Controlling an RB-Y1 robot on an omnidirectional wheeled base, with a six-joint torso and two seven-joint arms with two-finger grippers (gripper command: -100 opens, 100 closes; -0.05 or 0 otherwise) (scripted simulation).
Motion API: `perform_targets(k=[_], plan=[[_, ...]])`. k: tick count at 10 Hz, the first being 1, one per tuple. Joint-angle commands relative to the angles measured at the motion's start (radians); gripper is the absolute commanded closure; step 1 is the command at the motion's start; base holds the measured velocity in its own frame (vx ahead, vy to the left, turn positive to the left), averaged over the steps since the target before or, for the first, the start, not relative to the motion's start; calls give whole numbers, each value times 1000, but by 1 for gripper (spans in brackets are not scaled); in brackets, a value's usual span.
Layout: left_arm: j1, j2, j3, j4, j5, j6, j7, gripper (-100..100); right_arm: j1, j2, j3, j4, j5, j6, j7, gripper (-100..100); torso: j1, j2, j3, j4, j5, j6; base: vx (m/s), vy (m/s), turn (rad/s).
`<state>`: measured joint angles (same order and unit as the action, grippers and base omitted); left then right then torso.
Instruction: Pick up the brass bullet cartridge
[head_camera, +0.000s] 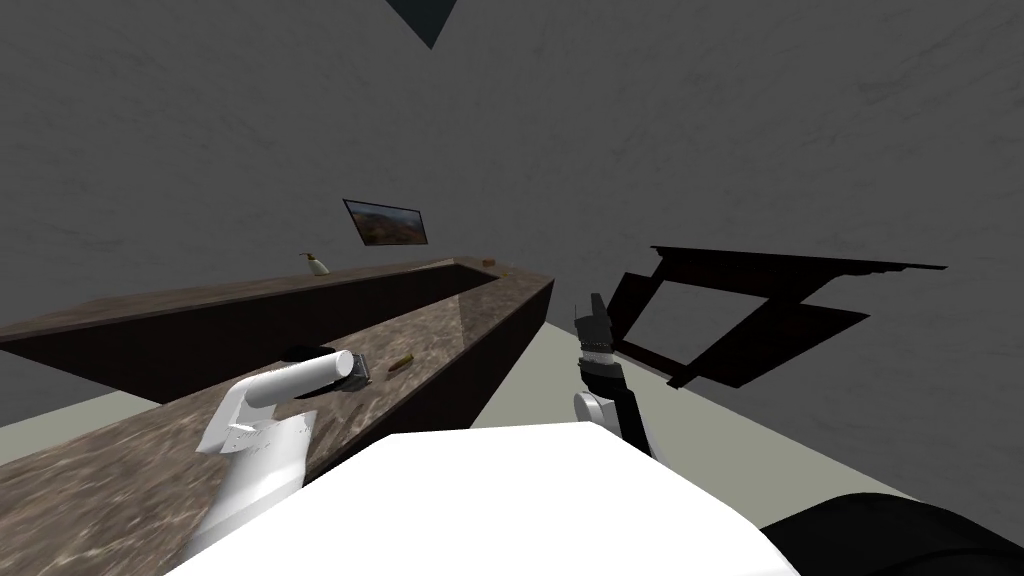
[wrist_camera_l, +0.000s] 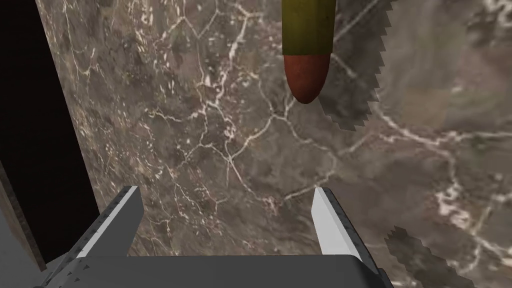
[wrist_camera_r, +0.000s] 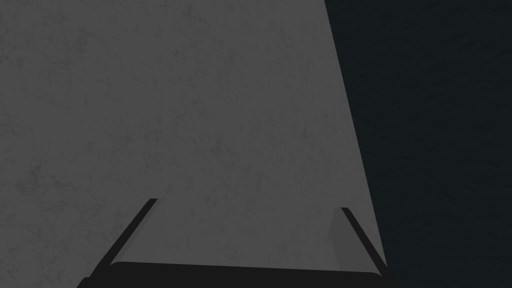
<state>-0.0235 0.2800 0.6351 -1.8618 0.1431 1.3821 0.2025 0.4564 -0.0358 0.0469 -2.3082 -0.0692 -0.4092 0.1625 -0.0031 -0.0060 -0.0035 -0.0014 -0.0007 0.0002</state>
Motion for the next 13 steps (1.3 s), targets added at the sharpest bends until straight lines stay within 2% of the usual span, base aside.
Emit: perform_targets(k=[1, 2, 3, 7, 8, 10, 12, 13], plan=[[-12, -1, 7, 11, -1, 45, 7, -100, 0, 0, 0, 0, 0, 0, 0, 0, 0, 0, 0, 0, 0, 0, 83, -55, 24], [-33, 0, 21, 29, 0, 78, 18, -100, 0, 0, 0, 0, 0, 0, 0, 0, 0, 0, 0, 0, 0, 0, 76, -59, 36], [-33, 0, 21, 29, 0, 97, 18, -100, 0, 0, 0, 0, 0, 0, 0, 0, 0, 1, 0, 0, 0, 0, 62, -43, 20], [-85, 8, 57, 72, 4, 211, 44, -100, 0, 0, 0, 0, 0, 0, 0, 0, 2, 1, 1, 0, 0, 0, 77, -31, 31], [-85, 8, 57, 72, 4, 225, 44, -100, 0, 0, 0, 0, 0, 0, 0, 0, 1, 0, 0, 0, 0, 0, 77, -41, 12], [-107, 14, 72, 92, 6, 282, 56, -100, 0, 0, 0, 0, 0, 0, 0, 0, 1, 1, 1, 0, 0, 0, 61, -43, 27], [-117, 18, 81, 105, 7, 315, 62, -100, 0, 0, 0, 0, 0, 0, 0, 0, 2, 2, 1, 0, 0, 0, 53, -30, 17], [-113, 15, 78, 100, 6, 304, 60, -100, 0, 0, 0, 0, 0, 0, 0, 0, 2, 3, 1, 0, 0, 0, 23, -12, 3]])
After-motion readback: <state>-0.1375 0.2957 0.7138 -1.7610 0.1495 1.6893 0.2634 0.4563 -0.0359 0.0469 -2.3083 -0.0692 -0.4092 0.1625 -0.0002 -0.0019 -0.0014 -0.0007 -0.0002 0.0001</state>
